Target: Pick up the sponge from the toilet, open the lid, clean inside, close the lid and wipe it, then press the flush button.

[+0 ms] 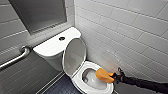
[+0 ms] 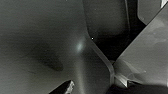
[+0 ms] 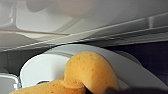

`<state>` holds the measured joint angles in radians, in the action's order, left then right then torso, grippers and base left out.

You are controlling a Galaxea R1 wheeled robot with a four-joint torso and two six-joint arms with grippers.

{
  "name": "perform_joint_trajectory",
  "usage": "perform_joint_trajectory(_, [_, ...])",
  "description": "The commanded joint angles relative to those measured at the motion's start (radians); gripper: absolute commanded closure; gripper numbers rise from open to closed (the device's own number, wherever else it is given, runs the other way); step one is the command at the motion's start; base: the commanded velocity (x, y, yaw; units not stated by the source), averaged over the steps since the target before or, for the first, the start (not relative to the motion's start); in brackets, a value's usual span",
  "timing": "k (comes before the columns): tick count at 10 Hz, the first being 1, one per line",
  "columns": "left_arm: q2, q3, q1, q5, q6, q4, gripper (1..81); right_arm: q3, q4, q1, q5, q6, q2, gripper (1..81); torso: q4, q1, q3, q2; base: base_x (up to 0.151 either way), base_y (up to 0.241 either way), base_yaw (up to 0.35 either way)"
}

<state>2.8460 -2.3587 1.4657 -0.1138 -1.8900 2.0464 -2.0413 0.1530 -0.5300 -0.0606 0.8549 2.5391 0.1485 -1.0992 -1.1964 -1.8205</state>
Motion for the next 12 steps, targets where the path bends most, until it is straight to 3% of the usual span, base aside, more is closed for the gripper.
perform_joint_trajectory(1, [0.004, 0.015, 0.014, 0.007, 0.0, 0.032, 1.0, 0.119, 0.034, -0.029, -0.025, 0.032, -0.205, 81.1, 0.0, 0.0, 0.0, 0.0, 0.0, 0.0, 0.0])
perform_joint_trajectory(5, [0.006, 0.015, 0.012, 0.008, 0.0, 0.04, 1.0, 0.282, 0.02, -0.121, 0.008, 0.026, -0.342, 81.1, 0.0, 0.0, 0.0, 0.0, 0.0, 0.0, 0.0])
perform_joint_trajectory(9, [0.003, 0.015, 0.011, 0.008, -0.001, 0.058, 1.0, 0.296, -0.004, -0.314, 0.013, 0.013, -0.363, 81.1, 0.0, 0.0, 0.0, 0.0, 0.0, 0.0, 0.0])
perform_joint_trajectory(12, [-0.006, 0.015, 0.002, 0.008, -0.001, 0.057, 1.0, 0.244, -0.166, -0.503, 0.015, -0.08, -0.331, 81.1, 0.0, 0.0, 0.0, 0.0, 0.0, 0.0, 0.0])
